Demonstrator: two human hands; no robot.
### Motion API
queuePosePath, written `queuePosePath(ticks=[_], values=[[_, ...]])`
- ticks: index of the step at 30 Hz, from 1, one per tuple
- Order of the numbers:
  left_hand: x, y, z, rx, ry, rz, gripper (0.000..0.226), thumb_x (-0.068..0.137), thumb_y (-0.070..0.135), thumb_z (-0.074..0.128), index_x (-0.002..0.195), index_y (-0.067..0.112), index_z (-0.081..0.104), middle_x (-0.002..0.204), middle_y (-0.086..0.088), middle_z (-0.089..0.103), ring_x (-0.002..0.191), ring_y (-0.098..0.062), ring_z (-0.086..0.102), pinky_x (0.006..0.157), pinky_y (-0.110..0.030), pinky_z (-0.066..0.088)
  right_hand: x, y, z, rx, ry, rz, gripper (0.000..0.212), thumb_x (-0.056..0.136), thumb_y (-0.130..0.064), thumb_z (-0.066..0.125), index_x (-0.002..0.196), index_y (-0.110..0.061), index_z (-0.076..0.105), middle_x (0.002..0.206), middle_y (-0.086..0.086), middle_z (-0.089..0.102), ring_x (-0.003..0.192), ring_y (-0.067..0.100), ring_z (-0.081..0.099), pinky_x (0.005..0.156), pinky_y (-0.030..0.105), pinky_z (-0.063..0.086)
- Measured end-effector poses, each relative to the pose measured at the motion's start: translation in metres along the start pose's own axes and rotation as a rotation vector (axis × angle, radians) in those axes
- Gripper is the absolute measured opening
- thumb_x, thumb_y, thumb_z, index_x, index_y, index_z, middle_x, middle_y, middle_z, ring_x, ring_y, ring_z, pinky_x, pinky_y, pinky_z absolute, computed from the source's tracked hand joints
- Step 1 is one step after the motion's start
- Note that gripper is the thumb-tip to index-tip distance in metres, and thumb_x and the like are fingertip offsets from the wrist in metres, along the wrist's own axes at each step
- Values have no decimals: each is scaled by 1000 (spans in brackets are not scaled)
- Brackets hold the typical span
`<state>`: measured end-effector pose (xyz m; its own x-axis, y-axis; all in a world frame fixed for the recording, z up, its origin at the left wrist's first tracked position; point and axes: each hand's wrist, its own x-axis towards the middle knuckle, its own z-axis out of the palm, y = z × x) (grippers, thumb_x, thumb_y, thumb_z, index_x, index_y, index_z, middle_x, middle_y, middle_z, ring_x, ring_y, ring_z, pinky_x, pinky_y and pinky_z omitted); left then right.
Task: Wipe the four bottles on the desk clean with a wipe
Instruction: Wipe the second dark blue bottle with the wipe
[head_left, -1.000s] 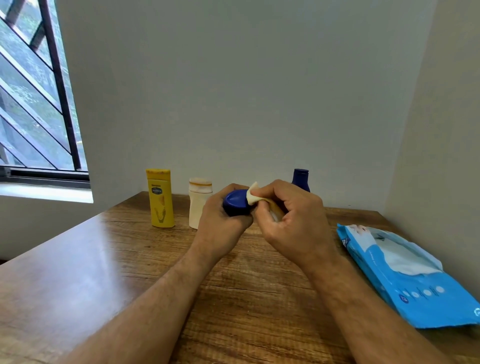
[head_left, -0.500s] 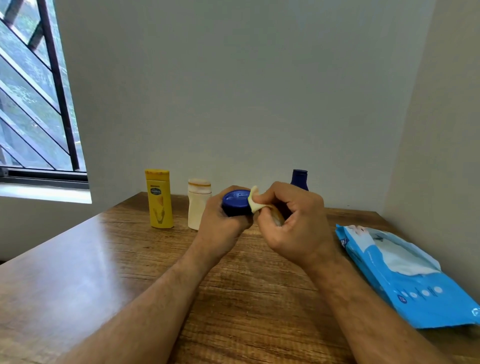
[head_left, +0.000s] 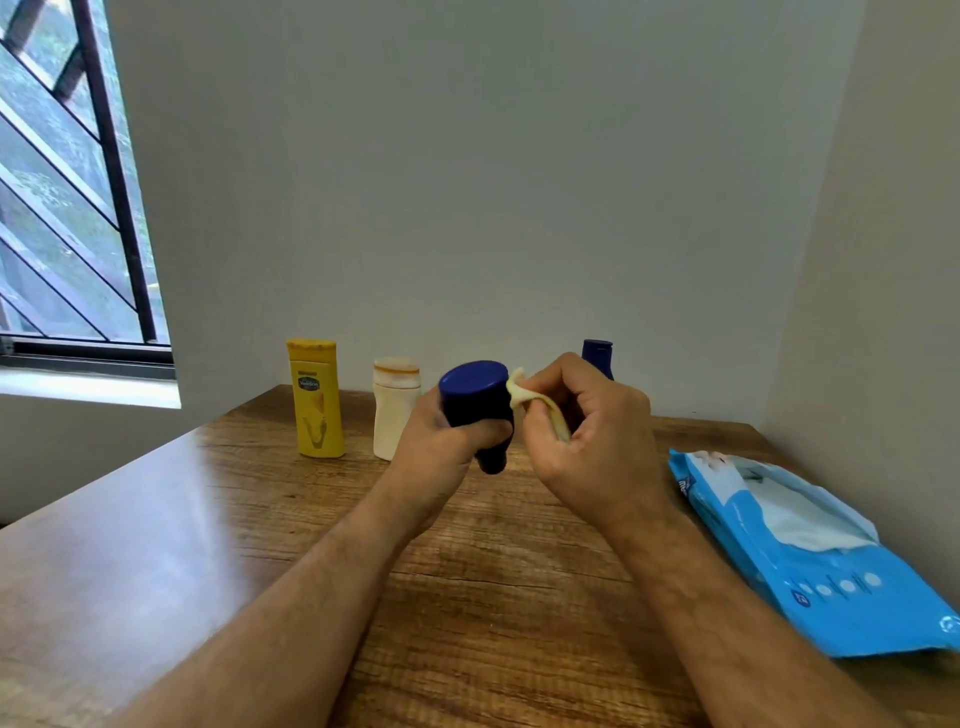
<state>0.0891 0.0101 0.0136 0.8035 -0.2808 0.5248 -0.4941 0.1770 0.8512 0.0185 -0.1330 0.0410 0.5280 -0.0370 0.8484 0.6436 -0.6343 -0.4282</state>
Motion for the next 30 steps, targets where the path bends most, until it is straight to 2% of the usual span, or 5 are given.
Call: queuePosePath(ticks=[11,17,22,26,30], values=[[-5,14,5,-93,5,29,59,80,-18,65,96,37,79,145,5,50,135,-10,46,81,-15,53,4,6,14,230,75,424,8,100,-23,56,102,-26,63,90,-10,64,78,11,67,56,29,61],[-6,17,9,-216,-85,-16,50,95,-11,52,115,28,75,132,0,68,129,-17,58,103,-29,51,5,7,12,291,82,515,15,100,-33,54,104,-22,63,97,0,66,79,16,69,52,23,58],[-4,23,7,-498,-3,-105,55,92,-14,33,100,11,81,136,-8,64,130,-19,58,91,-22,55,7,8,10,271,88,505,14,101,-34,54,100,-23,64,92,-1,67,74,20,68,49,22,56],[-9,27,10,-566,-1,-111,35,92,14,55,123,12,70,129,-10,68,117,-26,65,83,-32,60,5,5,11,252,37,446,9,100,-31,56,100,-26,64,89,-10,66,77,13,67,55,31,60],[-5,20,7,-462,16,-170,83,72,-10,74,144,20,44,117,-11,70,103,-27,70,84,-40,60,4,6,14,197,2,400,6,98,-28,61,99,-28,67,90,-18,66,81,-4,63,62,17,54]])
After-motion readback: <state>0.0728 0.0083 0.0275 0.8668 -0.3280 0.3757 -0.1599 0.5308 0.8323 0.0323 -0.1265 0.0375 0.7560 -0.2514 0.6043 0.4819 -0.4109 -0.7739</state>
